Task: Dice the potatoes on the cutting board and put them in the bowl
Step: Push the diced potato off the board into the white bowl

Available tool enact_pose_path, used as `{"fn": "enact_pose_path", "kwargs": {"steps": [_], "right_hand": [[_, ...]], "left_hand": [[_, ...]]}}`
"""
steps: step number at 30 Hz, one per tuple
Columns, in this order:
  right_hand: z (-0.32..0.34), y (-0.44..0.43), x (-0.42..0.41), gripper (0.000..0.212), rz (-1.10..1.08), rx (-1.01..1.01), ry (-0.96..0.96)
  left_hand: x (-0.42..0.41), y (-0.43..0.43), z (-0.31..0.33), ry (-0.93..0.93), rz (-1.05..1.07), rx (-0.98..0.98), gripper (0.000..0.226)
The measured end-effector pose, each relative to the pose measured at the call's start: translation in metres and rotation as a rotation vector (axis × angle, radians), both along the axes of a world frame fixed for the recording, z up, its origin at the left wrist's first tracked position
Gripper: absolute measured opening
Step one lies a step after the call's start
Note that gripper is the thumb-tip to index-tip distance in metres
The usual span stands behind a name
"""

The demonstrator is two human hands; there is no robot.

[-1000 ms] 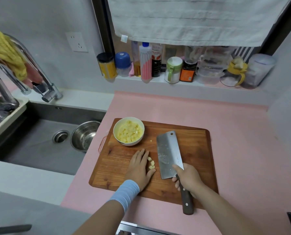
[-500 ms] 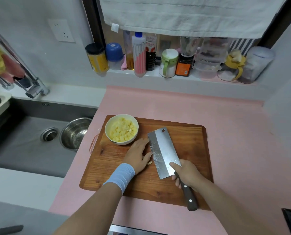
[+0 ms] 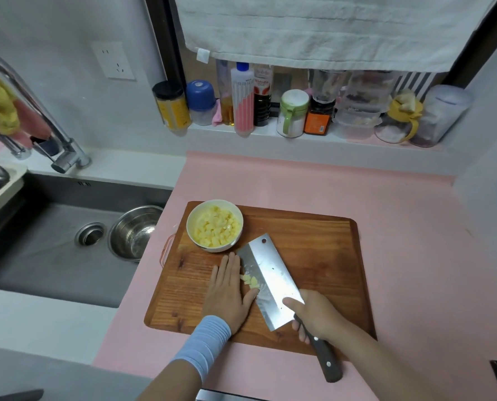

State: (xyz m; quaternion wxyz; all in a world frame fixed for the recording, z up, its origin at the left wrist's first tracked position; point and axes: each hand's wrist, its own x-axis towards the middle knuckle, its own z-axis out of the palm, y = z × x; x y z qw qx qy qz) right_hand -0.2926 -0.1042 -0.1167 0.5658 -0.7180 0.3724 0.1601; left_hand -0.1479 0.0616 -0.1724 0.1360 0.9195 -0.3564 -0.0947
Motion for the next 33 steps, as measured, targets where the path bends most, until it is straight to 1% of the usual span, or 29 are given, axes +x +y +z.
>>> {"fn": "enact_pose_path", "kwargs": {"steps": [4,7,10,12,14,15,16,18,20,22,25,27,29,31,33], "right_hand": [[-0.001,0.017,0.001,0.024,-0.021,0.017,-0.002],[-0.001,0.03,0.003,0.025,-0.039,0.049,0.008],[-0.001,0.039,0.004,0.026,-0.05,0.085,0.006],[0.0,0.04,0.002,0.026,-0.074,0.119,-0.004],[0.002,0.039,-0.001,0.027,-0.123,0.177,-0.028],[0.004,0.037,-0.004,0.028,-0.147,0.197,-0.038],[0.007,0.035,-0.006,0.029,-0.164,0.206,-0.042],[0.013,0.027,-0.011,0.029,-0.182,0.208,-0.05],[0.02,0.019,-0.017,0.028,-0.197,0.204,-0.077],[0.027,0.011,-0.019,0.029,-0.207,0.195,-0.094],[0.039,0.004,-0.013,0.031,-0.209,0.184,-0.132],[0.046,0.002,-0.005,0.031,-0.204,0.172,-0.162],[0.049,0.002,0.002,0.031,-0.207,0.161,-0.174],[0.048,0.005,0.006,0.031,-0.21,0.157,-0.17],[0.045,0.01,0.006,0.031,-0.219,0.152,-0.158]], "left_hand": [[-0.001,-0.003,0.002,0.013,-0.005,0.053,0.079],[-0.007,-0.006,0.004,0.074,0.016,0.025,0.081],[-0.015,-0.011,0.008,0.122,-0.009,-0.012,0.084],[-0.017,-0.011,0.014,0.205,-0.038,-0.13,0.082],[-0.016,-0.009,0.023,0.389,-0.006,-0.361,0.077],[-0.012,-0.005,0.028,0.453,0.025,-0.483,0.071],[-0.007,0.0,0.034,0.44,0.06,-0.588,0.063],[0.006,0.011,0.043,0.276,0.133,-0.714,0.046],[0.019,0.017,0.05,0.141,0.191,-0.764,0.036],[0.031,0.018,0.056,0.054,0.232,-0.789,0.032],[0.05,0.013,0.065,-0.039,0.22,-0.735,0.028],[0.058,0.011,0.068,-0.129,0.111,-0.605,0.021],[0.056,0.014,0.061,-0.166,-0.042,-0.449,0.017],[0.049,0.019,0.043,-0.152,-0.11,-0.317,0.018],[0.045,0.02,0.027,-0.08,-0.023,-0.21,0.025]]}}
